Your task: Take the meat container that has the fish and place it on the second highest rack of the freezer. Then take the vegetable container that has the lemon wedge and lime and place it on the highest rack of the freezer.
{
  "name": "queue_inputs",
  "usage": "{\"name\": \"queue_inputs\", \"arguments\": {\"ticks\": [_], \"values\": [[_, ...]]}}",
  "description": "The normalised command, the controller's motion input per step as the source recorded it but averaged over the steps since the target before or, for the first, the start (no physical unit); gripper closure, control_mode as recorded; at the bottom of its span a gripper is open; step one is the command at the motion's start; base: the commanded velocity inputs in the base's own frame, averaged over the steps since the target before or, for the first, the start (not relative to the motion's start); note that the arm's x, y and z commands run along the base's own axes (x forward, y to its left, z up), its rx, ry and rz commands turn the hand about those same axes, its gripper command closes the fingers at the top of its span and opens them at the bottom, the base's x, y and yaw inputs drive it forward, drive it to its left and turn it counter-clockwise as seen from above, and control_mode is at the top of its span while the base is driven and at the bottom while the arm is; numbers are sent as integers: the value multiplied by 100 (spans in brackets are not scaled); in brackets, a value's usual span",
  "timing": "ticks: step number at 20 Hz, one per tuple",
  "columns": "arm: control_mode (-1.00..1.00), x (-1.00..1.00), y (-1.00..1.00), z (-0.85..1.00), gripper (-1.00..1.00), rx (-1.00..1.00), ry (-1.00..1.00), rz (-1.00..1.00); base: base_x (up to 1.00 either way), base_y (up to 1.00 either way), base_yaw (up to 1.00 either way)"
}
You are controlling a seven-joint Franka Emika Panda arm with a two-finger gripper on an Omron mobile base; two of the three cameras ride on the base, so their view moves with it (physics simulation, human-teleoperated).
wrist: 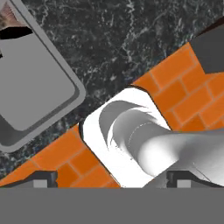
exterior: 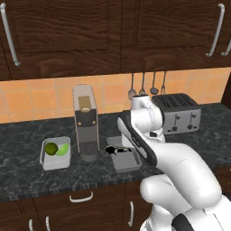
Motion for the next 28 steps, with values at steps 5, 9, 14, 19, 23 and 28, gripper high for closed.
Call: {"name": "queue_inputs", "arguments": {"ticks": [5,9,14,19,23,28], "values": [[-100,47,0,-56,-100,-7,3,-3,0,0,0],[-100,10,0,-58,-100,-5,0,8,0,0,0],[-100,0,-3,-44,-100,0,0,12,0,0,0],[-100,7,-7,-38,-100,7,-4,12,0,0,0],[-100,27,-4,-16,-100,6,-1,9,0,0,0],[-100,29,0,-15,-100,3,0,3,0,0,0]]}}
